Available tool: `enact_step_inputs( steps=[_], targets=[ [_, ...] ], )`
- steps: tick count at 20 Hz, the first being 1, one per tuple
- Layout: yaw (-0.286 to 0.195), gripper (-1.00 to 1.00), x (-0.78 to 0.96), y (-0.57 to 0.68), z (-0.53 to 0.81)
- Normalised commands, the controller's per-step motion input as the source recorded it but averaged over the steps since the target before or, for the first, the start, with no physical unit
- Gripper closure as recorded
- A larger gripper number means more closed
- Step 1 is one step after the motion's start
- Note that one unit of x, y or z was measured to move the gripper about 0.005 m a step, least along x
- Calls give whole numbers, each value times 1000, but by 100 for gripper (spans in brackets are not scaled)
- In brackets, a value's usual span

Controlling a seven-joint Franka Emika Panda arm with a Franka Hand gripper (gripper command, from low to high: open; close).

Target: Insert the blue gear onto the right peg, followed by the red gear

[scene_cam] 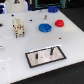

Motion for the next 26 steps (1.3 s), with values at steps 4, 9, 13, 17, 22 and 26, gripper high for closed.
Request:
enact_step_inputs(
  steps=[4,9,13,17,22,26],
  targets=[
    [0,-100,-623,405,-113],
    [0,-100,-590,434,-204],
    [0,-100,-591,410,-361],
    [0,-100,-522,347,-430],
    [0,-100,-413,269,-512],
    [0,-100,-350,209,-560]
  ],
)
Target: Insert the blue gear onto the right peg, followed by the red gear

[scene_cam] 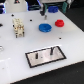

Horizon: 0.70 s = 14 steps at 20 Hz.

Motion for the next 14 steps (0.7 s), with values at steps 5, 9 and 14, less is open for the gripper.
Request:
enact_step_inputs(
  steps=[5,9,14],
  targets=[
    [0,-100,-368,76,-673],
    [0,-100,-340,-4,-659],
    [0,-100,-213,-9,-516]
  ],
)
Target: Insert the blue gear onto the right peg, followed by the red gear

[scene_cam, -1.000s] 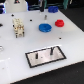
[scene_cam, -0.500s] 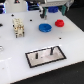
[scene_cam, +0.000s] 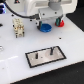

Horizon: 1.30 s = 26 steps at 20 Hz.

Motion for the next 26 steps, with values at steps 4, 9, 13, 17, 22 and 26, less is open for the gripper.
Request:
enact_step_inputs(
  steps=[4,9,13,17,22,26],
  targets=[
    [0,100,-283,-112,-445],
    [0,100,-156,4,-82],
    [0,100,-180,-47,0],
    [0,100,-61,3,-4],
    [0,100,59,18,366],
    [0,100,307,17,571]
  ],
)
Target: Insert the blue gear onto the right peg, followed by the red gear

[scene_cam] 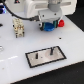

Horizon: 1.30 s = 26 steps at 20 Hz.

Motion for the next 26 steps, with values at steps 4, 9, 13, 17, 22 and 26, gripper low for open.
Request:
enact_step_inputs(
  steps=[4,9,13,17,22,26],
  targets=[
    [0,100,587,-58,560],
    [0,100,727,-105,515],
    [0,100,784,-77,481],
    [0,100,824,-127,455],
    [0,100,838,-181,338],
    [0,100,823,-164,257]
  ],
)
